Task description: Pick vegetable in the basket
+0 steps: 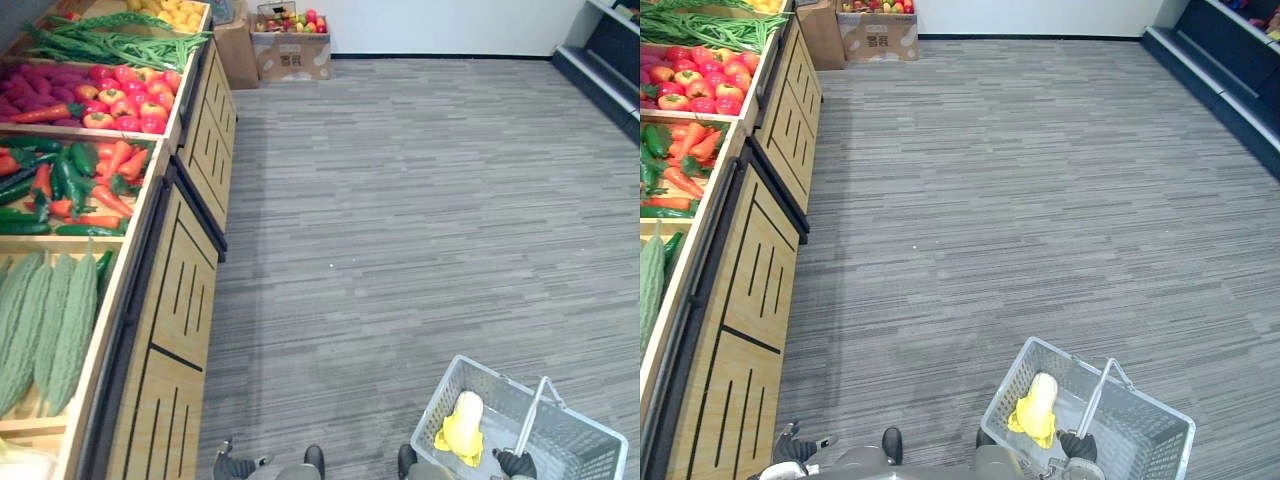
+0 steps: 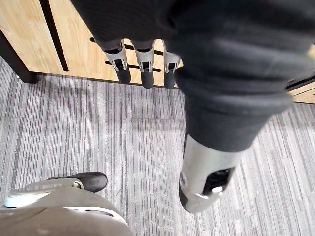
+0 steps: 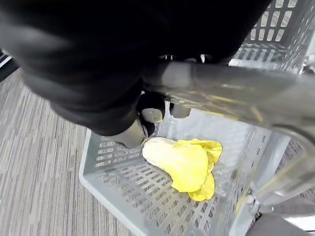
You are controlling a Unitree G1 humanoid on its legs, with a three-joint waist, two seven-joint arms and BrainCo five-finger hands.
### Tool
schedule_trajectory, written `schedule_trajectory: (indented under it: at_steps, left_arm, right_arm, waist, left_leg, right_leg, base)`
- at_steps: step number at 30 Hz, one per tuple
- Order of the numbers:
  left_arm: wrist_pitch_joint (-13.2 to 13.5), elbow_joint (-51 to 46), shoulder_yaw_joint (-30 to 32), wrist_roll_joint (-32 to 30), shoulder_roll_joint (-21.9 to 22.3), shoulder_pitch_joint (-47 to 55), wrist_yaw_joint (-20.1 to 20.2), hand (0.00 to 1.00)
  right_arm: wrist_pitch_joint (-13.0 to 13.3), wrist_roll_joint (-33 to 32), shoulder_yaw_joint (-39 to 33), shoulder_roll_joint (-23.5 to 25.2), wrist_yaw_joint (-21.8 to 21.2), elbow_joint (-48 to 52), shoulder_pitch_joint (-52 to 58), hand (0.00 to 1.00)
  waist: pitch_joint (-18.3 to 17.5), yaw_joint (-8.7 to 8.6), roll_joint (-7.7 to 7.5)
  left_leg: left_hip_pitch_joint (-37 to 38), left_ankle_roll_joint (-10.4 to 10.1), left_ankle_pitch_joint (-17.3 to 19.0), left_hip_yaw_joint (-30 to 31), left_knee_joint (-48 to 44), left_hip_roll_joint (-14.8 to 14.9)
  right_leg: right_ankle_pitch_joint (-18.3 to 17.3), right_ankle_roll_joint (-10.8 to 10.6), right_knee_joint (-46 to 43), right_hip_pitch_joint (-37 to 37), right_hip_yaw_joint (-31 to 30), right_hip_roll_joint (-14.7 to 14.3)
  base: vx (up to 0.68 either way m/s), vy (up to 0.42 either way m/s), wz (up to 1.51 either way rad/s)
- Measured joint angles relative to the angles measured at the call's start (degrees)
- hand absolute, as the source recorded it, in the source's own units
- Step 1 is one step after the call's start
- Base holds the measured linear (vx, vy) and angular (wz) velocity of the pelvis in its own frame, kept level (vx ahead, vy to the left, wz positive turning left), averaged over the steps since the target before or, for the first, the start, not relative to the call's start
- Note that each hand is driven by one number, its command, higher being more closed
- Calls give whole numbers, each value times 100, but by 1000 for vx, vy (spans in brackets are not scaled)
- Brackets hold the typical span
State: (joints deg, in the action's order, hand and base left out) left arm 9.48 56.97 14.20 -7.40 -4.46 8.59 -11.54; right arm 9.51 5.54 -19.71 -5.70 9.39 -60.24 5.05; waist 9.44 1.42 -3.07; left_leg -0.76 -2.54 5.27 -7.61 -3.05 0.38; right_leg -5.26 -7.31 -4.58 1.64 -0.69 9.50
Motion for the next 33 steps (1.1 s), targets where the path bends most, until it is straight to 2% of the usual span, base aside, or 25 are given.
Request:
schedule_trajectory:
  at_steps: [3,7,9,11,12,13,14,15,17,20,21,22,23,24,25,26,27,28,30,32,33]
  left_arm:
    - [0,21,-45,0,-20,7,67,0]
    - [-2,31,-74,-7,-31,12,79,0]
    - [-3,26,-141,-15,-31,10,87,0]
    - [-3,-1,-241,-16,-36,16,117,0]
    - [-8,-3,-248,-15,-85,8,119,0]
    - [-7,-12,-244,-14,-98,-6,119,0]
    - [-11,-21,-235,-13,-126,-3,108,0]
    - [-12,-21,-234,-15,-127,-5,106,0]
    - [-13,-22,-201,-14,-114,-20,75,0]
    - [-17,-21,-69,-15,-38,-142,60,0]
    - [-17,-21,-31,-15,-12,-178,57,0]
    - [-16,-16,-24,-16,13,-214,61,0]
    - [-21,20,17,-16,140,-266,63,0]
    - [10,-33,127,-17,229,-283,70,0]
    - [20,-57,180,-17,290,-282,68,0]
    - [20,-57,289,-13,421,-278,66,0]
    - [18,-64,430,-12,429,-273,70,0]
    - [16,-112,471,-1,449,-274,74,0]
    - [21,-373,646,85,580,-275,70,0]
    - [22,-476,646,303,612,-275,67,0]
    - [23,-508,657,520,647,-278,59,0]
  right_arm:
    - [-5,0,3,8,-34,35,-38,100]
    - [-6,0,2,17,-119,60,-64,100]
    - [-5,-4,-18,26,-110,123,-65,100]
    - [14,-131,-12,43,-112,424,-7,100]
    - [41,-170,-5,133,-105,556,39,100]
    - [72,-182,-5,196,-93,589,53,100]
    - [98,-198,6,277,-74,612,68,100]
    - [98,-198,29,288,-73,632,71,100]
    - [96,-195,133,300,-73,625,28,100]
    - [72,-196,69,337,-61,577,-66,100]
    - [69,-198,15,350,-59,568,-66,100]
    - [56,-204,-47,354,-46,532,-66,100]
    - [27,-212,-156,333,-22,525,-87,100]
    - [-6,-213,-258,351,-6,532,-113,100]
    - [-15,-212,-264,342,-6,530,-124,100]
    - [-40,-209,-263,341,-10,527,-127,100]
    - [-78,-207,-262,342,-13,518,-120,100]
    - [-91,-206,-256,350,-14,519,-92,100]
    - [-150,-208,-145,382,-28,523,38,100]
    - [-171,-207,-41,345,-25,527,102,100]
    - [-176,-207,3,331,-20,526,157,100]
  waist:
    - [-3,49,-3]
    - [3,129,-5]
    - [46,153,78]
    - [74,174,91]
    - [99,164,51]
    - [111,170,10]
    - [107,172,-45]
    - [106,173,-46]
    - [108,176,-27]
    - [138,178,28]
    - [149,177,46]
    - [159,172,75]
    - [126,148,224]
    - [105,144,304]
    - [100,122,324]
    - [86,85,375]
    - [70,33,403]
    - [67,22,408]
    - [120,73,338]
    - [141,110,315]
    - [144,156,310]
  left_leg:
    - [5,75,41,-9,0,-94]
    - [132,183,164,-124,-72,-72]
    - [161,231,435,-150,-351,42]
    - [202,246,751,-203,-712,132]
    - [262,313,910,-170,-873,144]
    - [318,323,952,-164,-924,157]
    - [416,352,985,-166,-919,210]
    - [453,336,1008,-164,-915,253]
    - [511,214,1051,-167,-829,434]
    - [632,-84,1055,-126,-644,588]
    - [698,-153,1085,-103,-599,616]
    - [809,-254,1124,-69,-517,678]
    - [937,-385,1117,19,-411,877]
    - [943,-578,976,46,-413,954]
    - [970,-605,900,54,-444,996]
    - [951,-655,826,90,-724,1111]
    - [731,-684,775,240,-1390,1244]
    - [512,-666,710,350,-1905,1313]
    - [-593,-605,133,679,-4253,1597]
    - [-1048,-599,196,502,-5179,1678]
    - [-1360,-575,281,204,-5436,1694]
  right_leg:
    - [10,-15,2,-4,2,84]
    - [-10,-44,-271,21,3,74]
    - [-75,-126,-1093,263,2,22]
    - [-66,-106,-2618,887,16,-19]
    - [6,-3,-3344,1220,16,25]
    - [30,73,-3641,1335,19,47]
    - [-193,241,-3877,1448,112,35]
    - [-282,241,-3817,1483,232,30]
    - [-319,237,-2767,1578,688,-30]
    - [-160,81,-1357,1639,729,-126]
    - [-83,79,-1188,1620,694,-145]
    - [299,97,-1139,1587,687,-175]
    - [382,240,-1404,1561,840,-310]
    - [14,339,-1806,1677,954,-320]
    - [-150,388,-1973,1697,992,-327]
    - [-402,480,-2127,1587,1108,-371]
    - [-584,561,-2109,1358,1292,-435]
    - [-659,588,-2053,1210,1369,-468]
    - [-769,718,-1675,523,1642,-595]
    - [-775,730,-1376,57,1696,-619]
    - [-776,730,-1069,-350,1750,-599]
  base:
    - [53,81,2]
    - [41,21,-14]
    - [-25,6,-21]
    - [-36,41,-16]
    - [59,18,-1]
    - [122,-20,3]
    - [120,-37,3]
    - [145,-58,3]
    - [193,-84,-1]
    - [363,-188,8]
    - [325,-207,20]
    - [433,-291,26]
    - [443,-292,35]
    - [440,-294,30]
    - [405,-301,28]
    - [472,-382,32]
    - [390,-320,43]
    - [460,-384,55]
    - [345,-283,47]
    - [296,-163,20]
    - [271,-103,12]
